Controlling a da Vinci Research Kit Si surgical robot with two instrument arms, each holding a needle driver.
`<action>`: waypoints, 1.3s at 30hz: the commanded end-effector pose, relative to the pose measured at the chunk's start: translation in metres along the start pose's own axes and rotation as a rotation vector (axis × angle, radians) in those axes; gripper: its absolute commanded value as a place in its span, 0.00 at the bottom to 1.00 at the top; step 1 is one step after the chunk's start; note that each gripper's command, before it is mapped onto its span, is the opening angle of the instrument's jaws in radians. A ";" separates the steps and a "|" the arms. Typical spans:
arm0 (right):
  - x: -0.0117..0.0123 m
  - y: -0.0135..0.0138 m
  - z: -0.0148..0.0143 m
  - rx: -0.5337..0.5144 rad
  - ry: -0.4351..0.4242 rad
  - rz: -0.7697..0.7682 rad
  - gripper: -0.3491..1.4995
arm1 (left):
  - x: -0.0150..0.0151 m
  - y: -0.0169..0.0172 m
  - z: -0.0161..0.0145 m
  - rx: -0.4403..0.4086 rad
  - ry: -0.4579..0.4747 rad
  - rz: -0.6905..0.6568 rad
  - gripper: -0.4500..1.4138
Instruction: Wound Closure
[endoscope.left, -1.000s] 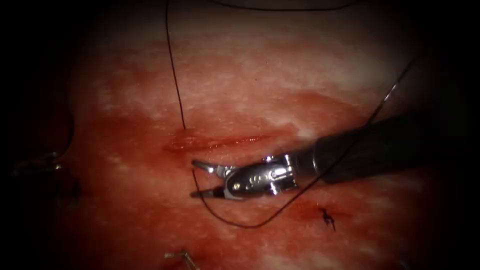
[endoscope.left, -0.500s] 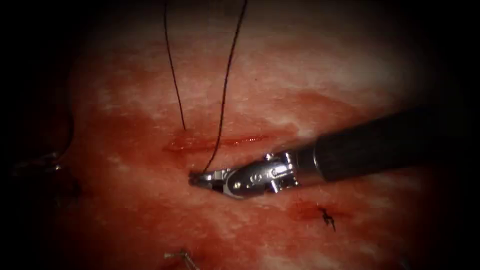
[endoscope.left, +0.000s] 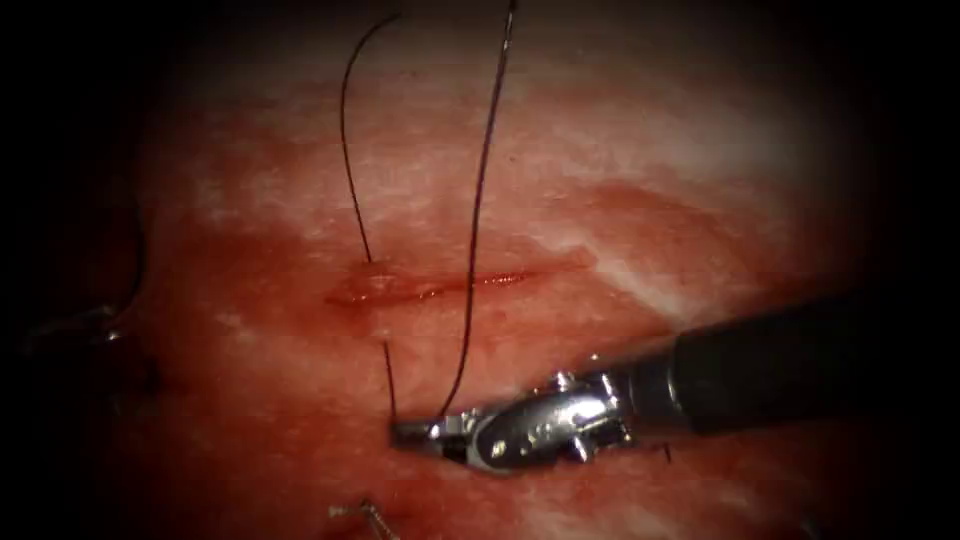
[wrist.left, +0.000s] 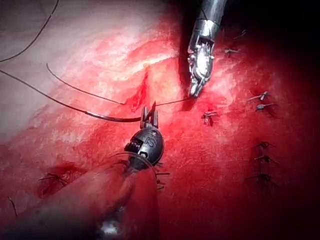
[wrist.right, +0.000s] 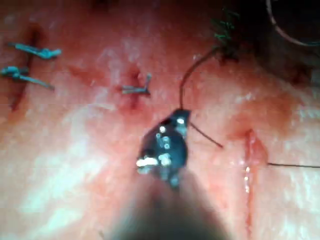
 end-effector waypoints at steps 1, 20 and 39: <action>0.0034 -0.0026 -0.0013 -0.004 0.031 -0.011 0.00 | -0.0006 0.0007 0.0004 -0.002 -0.002 -0.003 0.00; 0.0061 -0.0024 -0.0017 -0.017 0.069 -0.016 0.72 | -0.0005 0.0008 0.0004 -0.001 -0.002 -0.003 0.00; -0.0078 0.0108 -0.0073 -0.203 -0.104 0.376 0.79 | -0.0007 0.0010 0.0011 -0.001 -0.003 -0.001 0.00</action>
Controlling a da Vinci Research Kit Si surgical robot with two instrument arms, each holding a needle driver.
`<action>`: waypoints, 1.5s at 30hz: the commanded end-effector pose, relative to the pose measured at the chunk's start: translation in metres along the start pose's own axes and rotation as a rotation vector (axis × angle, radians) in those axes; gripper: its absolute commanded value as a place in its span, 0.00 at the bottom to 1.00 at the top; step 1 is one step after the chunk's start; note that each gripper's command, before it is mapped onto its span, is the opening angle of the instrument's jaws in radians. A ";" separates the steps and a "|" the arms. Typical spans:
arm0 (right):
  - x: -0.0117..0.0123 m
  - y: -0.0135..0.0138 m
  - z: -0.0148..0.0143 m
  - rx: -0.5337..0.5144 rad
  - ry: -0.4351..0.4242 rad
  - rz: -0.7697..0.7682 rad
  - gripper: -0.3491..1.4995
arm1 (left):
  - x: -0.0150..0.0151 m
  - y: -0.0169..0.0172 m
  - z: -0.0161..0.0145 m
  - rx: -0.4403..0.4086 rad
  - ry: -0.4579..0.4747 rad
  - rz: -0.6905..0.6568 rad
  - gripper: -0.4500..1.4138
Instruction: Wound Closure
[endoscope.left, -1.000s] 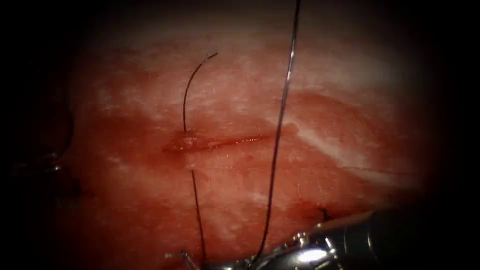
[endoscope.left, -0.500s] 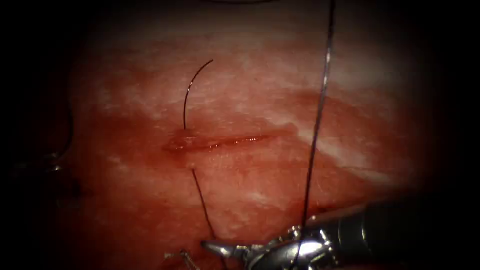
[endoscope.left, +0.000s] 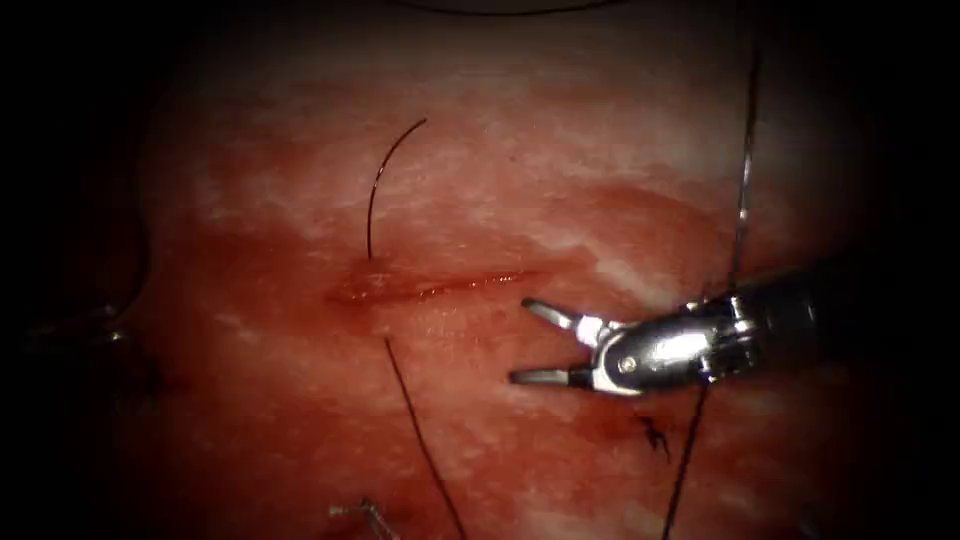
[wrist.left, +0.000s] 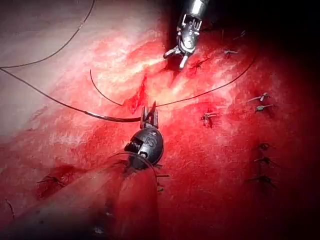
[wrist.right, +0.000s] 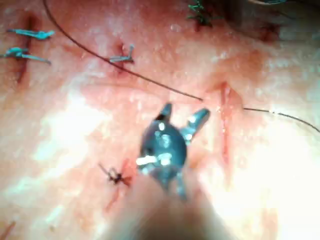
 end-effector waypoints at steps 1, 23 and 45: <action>-0.0012 0.0007 0.0014 -0.019 0.012 0.067 0.78 | -0.0008 0.0009 0.0005 -0.006 -0.003 -0.007 0.00; -0.0109 0.0085 0.0190 0.108 0.017 1.000 0.69 | -0.0027 0.0013 0.0015 -0.017 -0.006 -0.018 0.00; -0.0103 0.0095 0.0213 0.194 0.146 0.859 0.00 | -0.0026 0.0012 0.0012 -0.019 -0.006 -0.018 0.00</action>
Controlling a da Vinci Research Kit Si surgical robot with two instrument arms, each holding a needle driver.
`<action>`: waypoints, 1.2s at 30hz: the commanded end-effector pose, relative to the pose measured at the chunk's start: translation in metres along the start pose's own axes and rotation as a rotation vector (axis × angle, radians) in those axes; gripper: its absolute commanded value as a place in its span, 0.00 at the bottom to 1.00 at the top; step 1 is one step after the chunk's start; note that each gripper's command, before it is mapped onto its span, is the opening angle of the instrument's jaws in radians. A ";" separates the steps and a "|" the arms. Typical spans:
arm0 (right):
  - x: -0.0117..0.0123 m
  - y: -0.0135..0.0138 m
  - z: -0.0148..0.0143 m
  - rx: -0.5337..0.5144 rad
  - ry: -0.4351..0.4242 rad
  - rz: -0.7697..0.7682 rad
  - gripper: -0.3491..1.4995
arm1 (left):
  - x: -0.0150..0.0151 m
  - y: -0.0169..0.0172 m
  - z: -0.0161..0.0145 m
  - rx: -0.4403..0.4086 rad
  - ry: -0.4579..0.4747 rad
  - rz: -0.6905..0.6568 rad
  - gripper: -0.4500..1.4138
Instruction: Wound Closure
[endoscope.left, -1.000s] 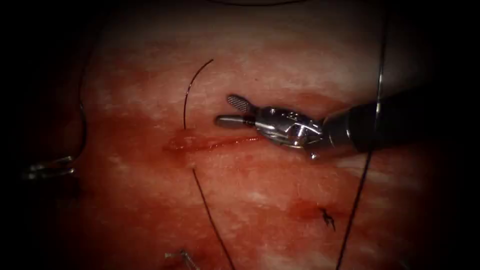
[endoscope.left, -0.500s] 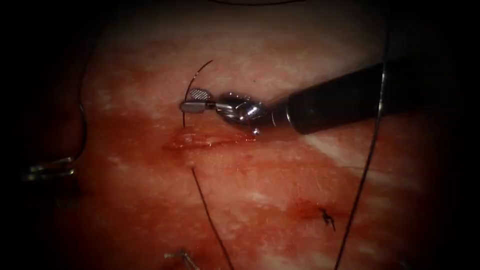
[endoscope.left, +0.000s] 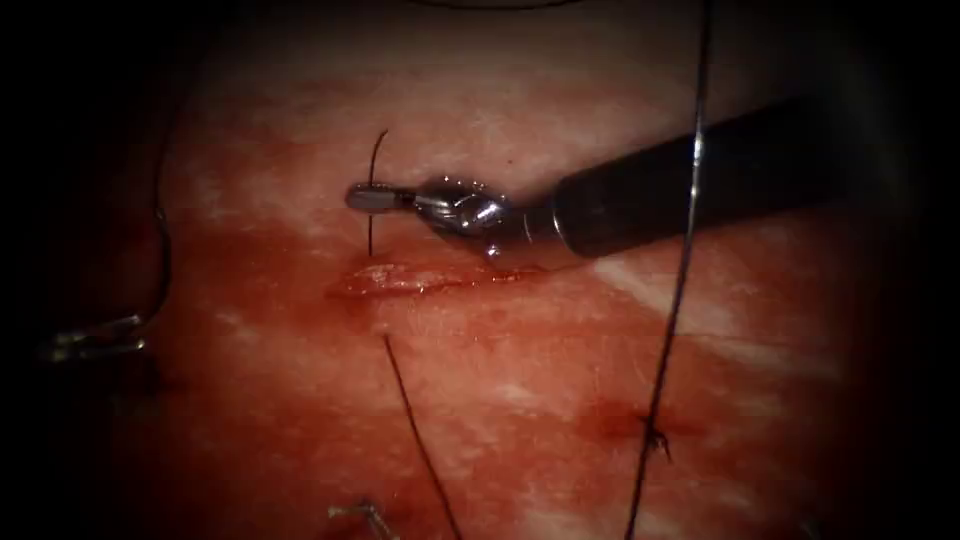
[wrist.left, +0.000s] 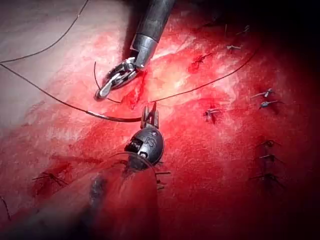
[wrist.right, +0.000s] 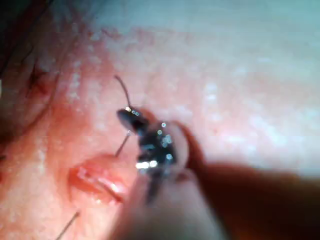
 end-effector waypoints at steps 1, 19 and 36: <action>-0.0005 -0.0006 -0.0002 0.003 0.005 -0.045 0.00 | -0.0006 0.0007 0.0003 -0.003 -0.001 -0.003 0.00; 0.0050 -0.0139 -0.0030 0.047 0.036 -0.433 0.00 | -0.0007 0.0008 0.0005 -0.003 -0.004 -0.008 0.00; 0.0048 -0.0139 -0.0031 0.000 0.080 -0.436 0.83 | -0.0028 -0.0016 0.0017 -0.033 -0.026 -0.010 0.00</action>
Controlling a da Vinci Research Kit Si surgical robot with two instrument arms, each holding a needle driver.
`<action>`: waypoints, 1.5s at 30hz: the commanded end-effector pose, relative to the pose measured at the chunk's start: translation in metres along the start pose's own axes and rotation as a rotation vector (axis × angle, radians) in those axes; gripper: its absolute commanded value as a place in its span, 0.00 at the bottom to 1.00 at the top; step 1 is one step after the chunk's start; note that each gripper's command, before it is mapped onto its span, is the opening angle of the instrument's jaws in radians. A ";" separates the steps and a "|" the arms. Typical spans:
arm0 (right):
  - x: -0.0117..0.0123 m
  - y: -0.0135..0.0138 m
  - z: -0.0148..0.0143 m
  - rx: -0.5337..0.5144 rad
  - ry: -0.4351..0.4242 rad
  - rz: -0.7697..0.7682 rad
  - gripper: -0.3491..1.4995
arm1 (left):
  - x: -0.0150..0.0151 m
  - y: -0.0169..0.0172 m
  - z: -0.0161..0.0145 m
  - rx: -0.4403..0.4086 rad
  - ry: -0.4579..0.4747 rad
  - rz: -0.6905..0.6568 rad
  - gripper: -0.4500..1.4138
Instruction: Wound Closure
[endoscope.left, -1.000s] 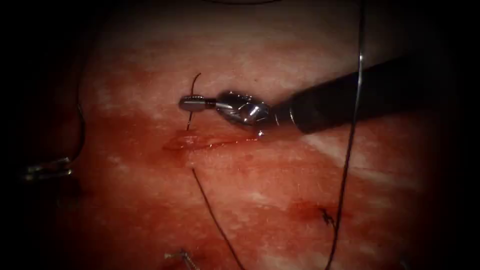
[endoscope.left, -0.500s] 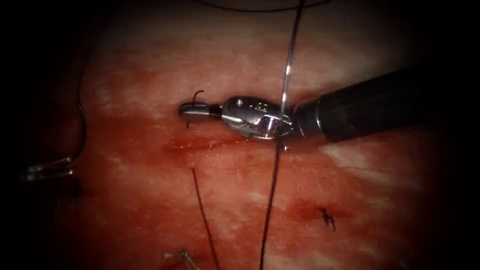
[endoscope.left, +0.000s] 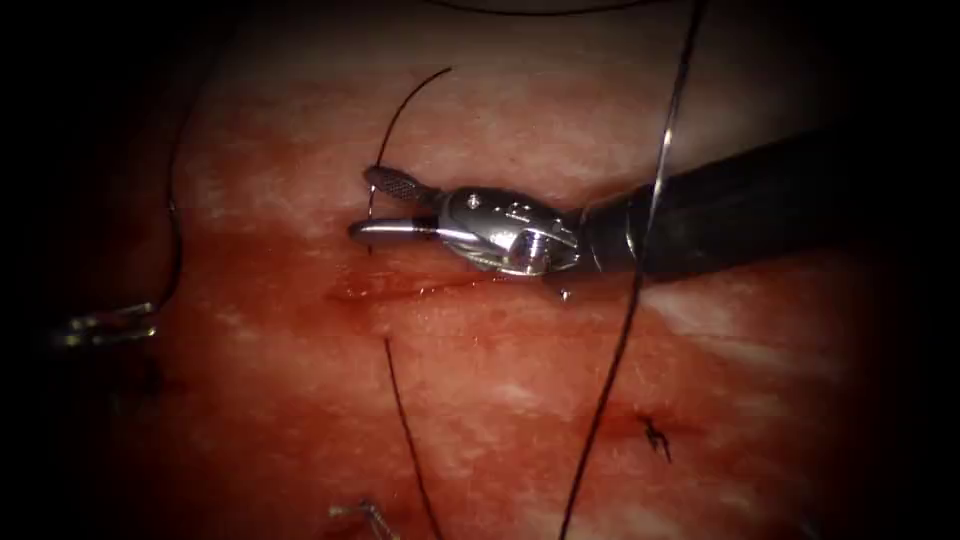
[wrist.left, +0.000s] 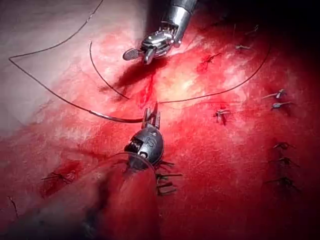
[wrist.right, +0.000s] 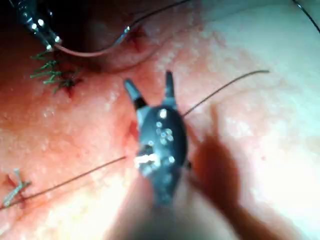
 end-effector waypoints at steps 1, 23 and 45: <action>-0.0005 -0.0009 -0.0005 0.008 0.003 0.002 0.84 | -0.0014 -0.0004 0.0008 0.001 -0.016 -0.005 0.00; -0.0009 -0.0026 -0.0061 -0.029 0.013 -0.004 0.85 | -0.0082 -0.0059 0.0016 0.121 -0.286 -0.274 0.95; -0.0024 -0.0028 -0.0078 -0.037 0.014 -0.017 0.83 | -0.0023 0.0093 0.0061 -0.180 -0.189 0.142 0.63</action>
